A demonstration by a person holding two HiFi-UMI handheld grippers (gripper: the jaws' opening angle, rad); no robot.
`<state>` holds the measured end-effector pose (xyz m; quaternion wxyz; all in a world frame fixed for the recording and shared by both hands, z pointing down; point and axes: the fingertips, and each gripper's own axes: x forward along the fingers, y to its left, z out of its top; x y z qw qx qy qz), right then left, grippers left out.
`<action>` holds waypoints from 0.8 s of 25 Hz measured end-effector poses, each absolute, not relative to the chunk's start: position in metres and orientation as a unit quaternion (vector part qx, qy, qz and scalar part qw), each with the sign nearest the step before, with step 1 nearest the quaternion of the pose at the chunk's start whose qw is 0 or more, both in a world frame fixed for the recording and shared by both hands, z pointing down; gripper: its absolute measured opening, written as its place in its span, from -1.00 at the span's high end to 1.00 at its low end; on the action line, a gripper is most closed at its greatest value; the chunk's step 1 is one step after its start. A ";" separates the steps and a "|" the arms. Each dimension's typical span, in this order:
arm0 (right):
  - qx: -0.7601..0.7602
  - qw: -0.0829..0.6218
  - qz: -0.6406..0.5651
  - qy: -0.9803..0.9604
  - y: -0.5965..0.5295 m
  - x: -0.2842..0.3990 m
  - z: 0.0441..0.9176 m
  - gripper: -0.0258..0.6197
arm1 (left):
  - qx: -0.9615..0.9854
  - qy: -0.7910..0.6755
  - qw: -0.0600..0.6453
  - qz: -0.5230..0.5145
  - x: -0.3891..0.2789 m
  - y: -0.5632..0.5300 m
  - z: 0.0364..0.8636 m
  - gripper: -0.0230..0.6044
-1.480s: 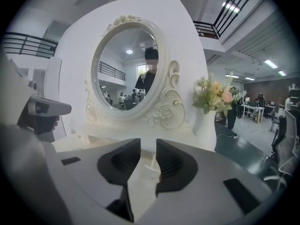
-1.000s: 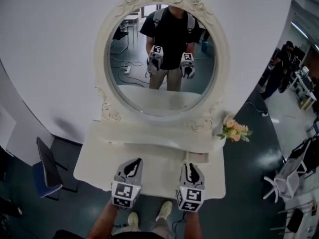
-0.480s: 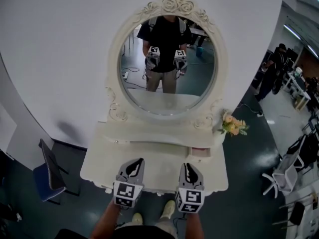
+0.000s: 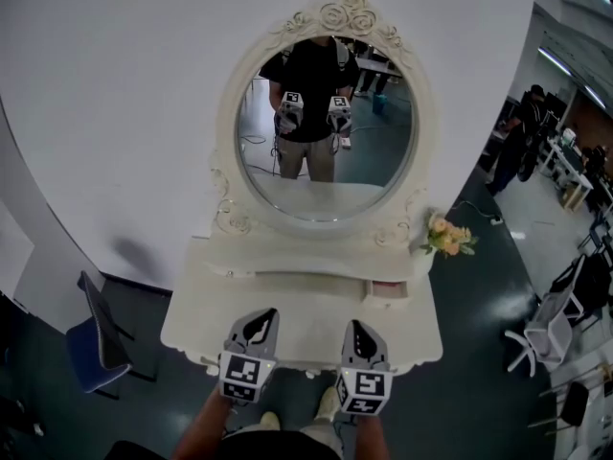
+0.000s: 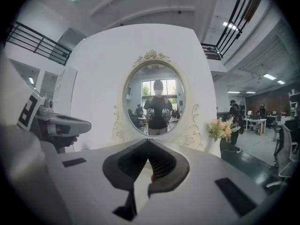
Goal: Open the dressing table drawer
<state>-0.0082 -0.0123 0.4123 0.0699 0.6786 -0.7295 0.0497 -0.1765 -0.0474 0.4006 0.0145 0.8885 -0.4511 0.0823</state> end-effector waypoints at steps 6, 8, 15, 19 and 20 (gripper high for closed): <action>0.678 0.066 0.048 -0.731 -0.012 -0.012 0.410 0.92 | 0.888 -0.452 0.013 0.082 -0.180 -0.047 0.399 0.92; 0.677 0.066 0.050 -0.732 -0.013 -0.012 0.411 0.92 | 0.888 -0.451 0.013 0.083 -0.180 -0.047 0.400 0.92; 0.675 0.066 0.047 -0.733 -0.016 -0.011 0.410 0.93 | 0.888 -0.453 0.013 0.084 -0.180 -0.050 0.400 0.92; 0.672 0.073 0.043 -0.735 -0.017 -0.014 0.410 0.93 | 0.886 -0.455 0.013 0.084 -0.182 -0.050 0.401 0.92; 0.671 0.073 0.041 -0.736 -0.017 -0.015 0.410 0.93 | 0.886 -0.455 0.013 0.084 -0.182 -0.050 0.401 0.92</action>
